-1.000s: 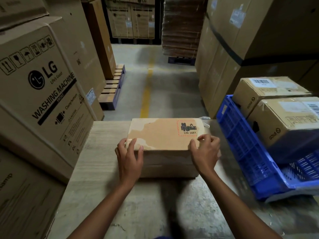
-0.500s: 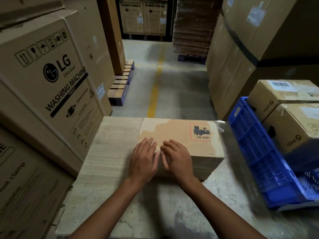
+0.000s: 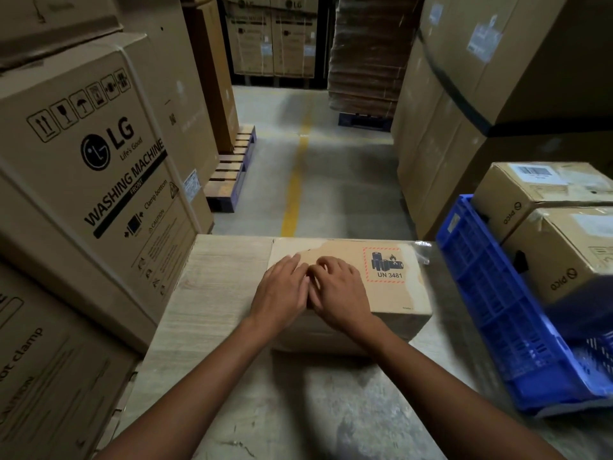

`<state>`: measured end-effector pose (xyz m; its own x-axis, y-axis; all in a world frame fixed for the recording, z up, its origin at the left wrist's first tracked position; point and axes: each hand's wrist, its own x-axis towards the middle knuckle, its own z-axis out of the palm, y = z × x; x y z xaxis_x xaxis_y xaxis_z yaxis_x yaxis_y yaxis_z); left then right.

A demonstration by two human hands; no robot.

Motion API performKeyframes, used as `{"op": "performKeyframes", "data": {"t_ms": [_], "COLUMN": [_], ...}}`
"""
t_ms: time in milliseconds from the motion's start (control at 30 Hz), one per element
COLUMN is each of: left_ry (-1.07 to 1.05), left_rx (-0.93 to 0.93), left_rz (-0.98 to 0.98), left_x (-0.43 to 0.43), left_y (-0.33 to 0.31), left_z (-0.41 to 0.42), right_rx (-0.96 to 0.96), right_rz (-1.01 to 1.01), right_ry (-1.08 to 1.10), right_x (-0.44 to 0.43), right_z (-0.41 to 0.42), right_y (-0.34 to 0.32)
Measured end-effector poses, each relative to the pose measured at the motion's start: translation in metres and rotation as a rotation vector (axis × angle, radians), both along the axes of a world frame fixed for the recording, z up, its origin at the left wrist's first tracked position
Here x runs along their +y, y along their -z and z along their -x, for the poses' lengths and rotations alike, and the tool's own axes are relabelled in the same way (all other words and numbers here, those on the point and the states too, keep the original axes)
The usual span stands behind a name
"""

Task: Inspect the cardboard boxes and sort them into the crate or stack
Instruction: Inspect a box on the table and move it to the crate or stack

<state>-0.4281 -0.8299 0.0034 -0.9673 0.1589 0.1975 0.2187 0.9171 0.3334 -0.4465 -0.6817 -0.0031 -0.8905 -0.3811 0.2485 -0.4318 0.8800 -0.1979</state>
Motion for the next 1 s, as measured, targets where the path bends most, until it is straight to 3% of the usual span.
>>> {"op": "performKeyframes", "data": {"t_ms": [133, 400, 567, 767, 1000], "left_ry": [-0.015, -0.034, -0.073, -0.105, 0.08], "left_rx": [-0.046, -0.006, -0.118, -0.11, -0.172], "left_rz": [0.041, 0.092, 0.074, 0.121, -0.01], "left_x": [0.001, 0.004, 0.01, 0.021, 0.066], "left_y": [0.007, -0.009, -0.002, -0.012, -0.009], "left_z": [0.0, 0.023, 0.034, 0.037, 0.027], "right_rx": [-0.131, -0.154, -0.266, -0.333, -0.276], "right_rz": [-0.073, -0.198, -0.133, -0.107, -0.101], "right_ry": [-0.028, -0.051, 0.013, -0.037, 0.121], "right_x": [0.0, 0.004, 0.016, 0.026, 0.063], "right_z": [-0.004, 0.021, 0.023, 0.031, 0.017], "right_y": [0.004, -0.023, -0.005, -0.013, -0.012]}}
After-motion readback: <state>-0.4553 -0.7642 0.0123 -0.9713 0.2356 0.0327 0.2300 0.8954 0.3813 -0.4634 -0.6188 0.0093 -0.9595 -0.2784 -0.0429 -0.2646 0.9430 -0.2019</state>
